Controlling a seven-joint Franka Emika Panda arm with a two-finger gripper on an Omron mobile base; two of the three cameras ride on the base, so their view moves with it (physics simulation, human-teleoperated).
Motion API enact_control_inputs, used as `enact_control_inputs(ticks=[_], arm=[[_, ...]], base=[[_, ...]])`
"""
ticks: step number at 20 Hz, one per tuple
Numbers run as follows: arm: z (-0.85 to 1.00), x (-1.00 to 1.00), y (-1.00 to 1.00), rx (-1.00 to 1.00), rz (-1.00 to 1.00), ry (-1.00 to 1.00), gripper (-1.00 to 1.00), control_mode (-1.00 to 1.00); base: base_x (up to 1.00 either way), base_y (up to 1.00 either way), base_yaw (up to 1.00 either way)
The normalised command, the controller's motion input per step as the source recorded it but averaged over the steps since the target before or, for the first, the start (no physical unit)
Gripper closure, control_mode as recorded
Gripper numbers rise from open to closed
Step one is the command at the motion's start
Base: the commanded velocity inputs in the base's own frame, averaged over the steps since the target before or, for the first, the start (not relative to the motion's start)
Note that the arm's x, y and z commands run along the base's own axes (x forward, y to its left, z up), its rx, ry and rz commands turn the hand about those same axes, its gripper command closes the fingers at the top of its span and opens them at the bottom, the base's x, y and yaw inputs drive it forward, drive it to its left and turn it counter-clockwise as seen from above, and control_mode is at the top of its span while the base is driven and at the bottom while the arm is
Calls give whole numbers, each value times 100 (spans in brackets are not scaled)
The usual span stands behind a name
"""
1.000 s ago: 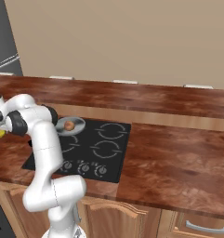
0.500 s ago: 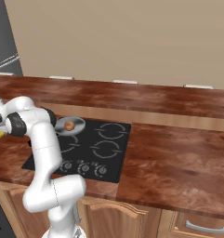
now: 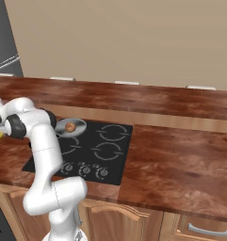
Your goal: Put the lemon and onion in the pan. Then turn on the rear left burner and set the heat to medium.
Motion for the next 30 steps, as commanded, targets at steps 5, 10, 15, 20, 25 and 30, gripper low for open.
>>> enact_control_inputs(ticks=[5,10,15,20,25,30], arm=[[34,-43,-55,0,0,-8,100,-100],[60,-46,-75,0,0,-4,100,-100],[57,-23,-96,0,0,0,100,-100],[64,-3,-93,0,0,0,100,-100],[72,-2,-88,0,0,0,100,-100],[52,0,-79,0,1,0,100,-100]], base=[[0,0,0],[0,0,0],[0,0,0],[0,0,0],[0,0,0],[0,0,0]])
